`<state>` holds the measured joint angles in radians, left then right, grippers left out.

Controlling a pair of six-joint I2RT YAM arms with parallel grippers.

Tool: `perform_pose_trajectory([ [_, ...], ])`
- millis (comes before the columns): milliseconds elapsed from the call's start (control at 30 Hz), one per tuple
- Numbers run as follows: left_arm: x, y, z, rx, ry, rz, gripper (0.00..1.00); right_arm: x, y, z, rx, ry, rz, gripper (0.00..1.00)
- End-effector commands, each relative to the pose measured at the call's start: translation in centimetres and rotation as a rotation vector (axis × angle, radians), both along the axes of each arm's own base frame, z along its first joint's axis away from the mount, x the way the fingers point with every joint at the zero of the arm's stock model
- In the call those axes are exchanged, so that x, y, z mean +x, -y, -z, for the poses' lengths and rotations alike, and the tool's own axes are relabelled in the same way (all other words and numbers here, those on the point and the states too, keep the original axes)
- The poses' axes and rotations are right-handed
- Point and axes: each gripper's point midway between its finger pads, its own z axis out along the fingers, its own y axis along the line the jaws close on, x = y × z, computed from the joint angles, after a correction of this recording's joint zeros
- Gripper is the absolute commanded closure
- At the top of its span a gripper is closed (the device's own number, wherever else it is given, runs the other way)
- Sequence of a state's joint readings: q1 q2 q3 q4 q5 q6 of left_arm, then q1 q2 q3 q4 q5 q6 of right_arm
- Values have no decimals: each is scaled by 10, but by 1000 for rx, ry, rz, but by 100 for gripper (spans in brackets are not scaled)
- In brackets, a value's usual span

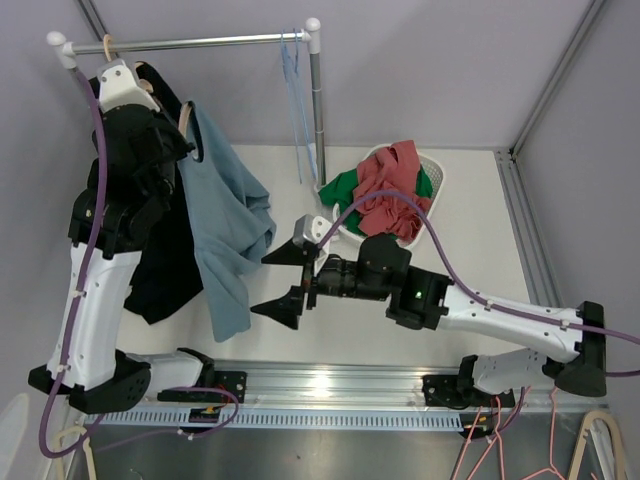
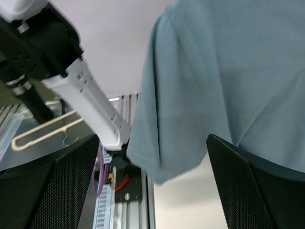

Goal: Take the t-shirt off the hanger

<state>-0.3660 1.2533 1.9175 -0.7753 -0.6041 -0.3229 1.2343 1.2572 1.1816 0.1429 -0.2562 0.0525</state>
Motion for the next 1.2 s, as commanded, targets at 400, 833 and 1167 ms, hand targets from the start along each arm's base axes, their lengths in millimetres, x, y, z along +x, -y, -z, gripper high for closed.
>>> perform_pose_trajectory([
  [400,-13,6,10,-58,16,-5,99,33,-89,18,-43,-56,214,58],
  [833,50,32,20,38,-99,13,99,-102,-40,33,-131,-64,7,100],
  [1167,84,54,11,51,-136,70,100,-197,-54,168,-531,-170,-274,100],
])
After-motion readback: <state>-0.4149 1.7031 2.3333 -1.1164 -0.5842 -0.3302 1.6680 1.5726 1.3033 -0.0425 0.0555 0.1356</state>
